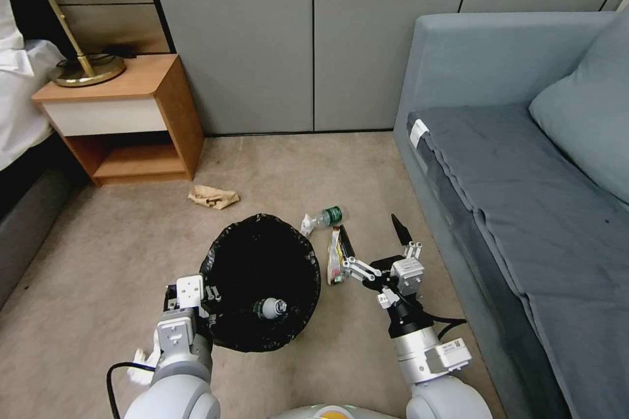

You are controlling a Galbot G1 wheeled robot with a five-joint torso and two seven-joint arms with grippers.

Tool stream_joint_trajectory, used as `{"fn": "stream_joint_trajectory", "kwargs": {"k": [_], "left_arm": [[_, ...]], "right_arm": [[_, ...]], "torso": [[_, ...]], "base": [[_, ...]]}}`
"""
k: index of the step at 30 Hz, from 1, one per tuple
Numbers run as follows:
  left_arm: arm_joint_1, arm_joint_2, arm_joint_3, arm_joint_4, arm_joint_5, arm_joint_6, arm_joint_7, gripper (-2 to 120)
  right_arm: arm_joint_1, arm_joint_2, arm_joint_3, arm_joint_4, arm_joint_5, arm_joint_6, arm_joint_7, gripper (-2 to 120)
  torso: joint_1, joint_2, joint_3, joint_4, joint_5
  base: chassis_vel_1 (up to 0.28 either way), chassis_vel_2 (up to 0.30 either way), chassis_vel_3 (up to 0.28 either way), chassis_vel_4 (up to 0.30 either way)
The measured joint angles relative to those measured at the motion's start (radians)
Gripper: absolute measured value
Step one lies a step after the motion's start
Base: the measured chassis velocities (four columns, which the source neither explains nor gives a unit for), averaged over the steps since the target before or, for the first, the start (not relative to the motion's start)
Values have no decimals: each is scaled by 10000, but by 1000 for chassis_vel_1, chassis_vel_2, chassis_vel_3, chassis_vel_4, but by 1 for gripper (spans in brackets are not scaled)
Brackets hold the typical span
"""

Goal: Pick up the trash bin, then pick up the garbage from the floor and place it into the trash bin.

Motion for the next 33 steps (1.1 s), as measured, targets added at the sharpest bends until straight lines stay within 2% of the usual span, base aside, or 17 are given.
{"fn": "stream_joint_trajectory", "kwargs": {"k": [14,20,26,31,33], "left_arm": [[-1,-23,11,6,15,-3,-3,1],[6,-27,4,6,21,-2,-4,1],[23,-29,-15,-12,27,-3,-3,1],[88,-29,-34,-51,43,-47,0,1],[111,-30,-37,-59,44,-61,-2,1]], "right_arm": [[84,27,7,-88,-174,160,-75,100],[226,-47,-9,-88,-257,-84,163,100],[811,-314,-53,-113,-152,-1063,829,100],[1693,-645,-166,-613,431,-2569,1550,100],[1943,-711,-183,-866,619,-2904,1587,100]], "torso": [[-2,0,-2,1,1],[-2,0,-2,1,0],[-2,0,-2,2,0],[-2,0,-1,1,1],[-2,0,-1,1,1]], "base": [[-4,13,5,-8],[0,0,0,0],[0,0,0,0],[0,0,0,0],[0,0,0,0]]}}
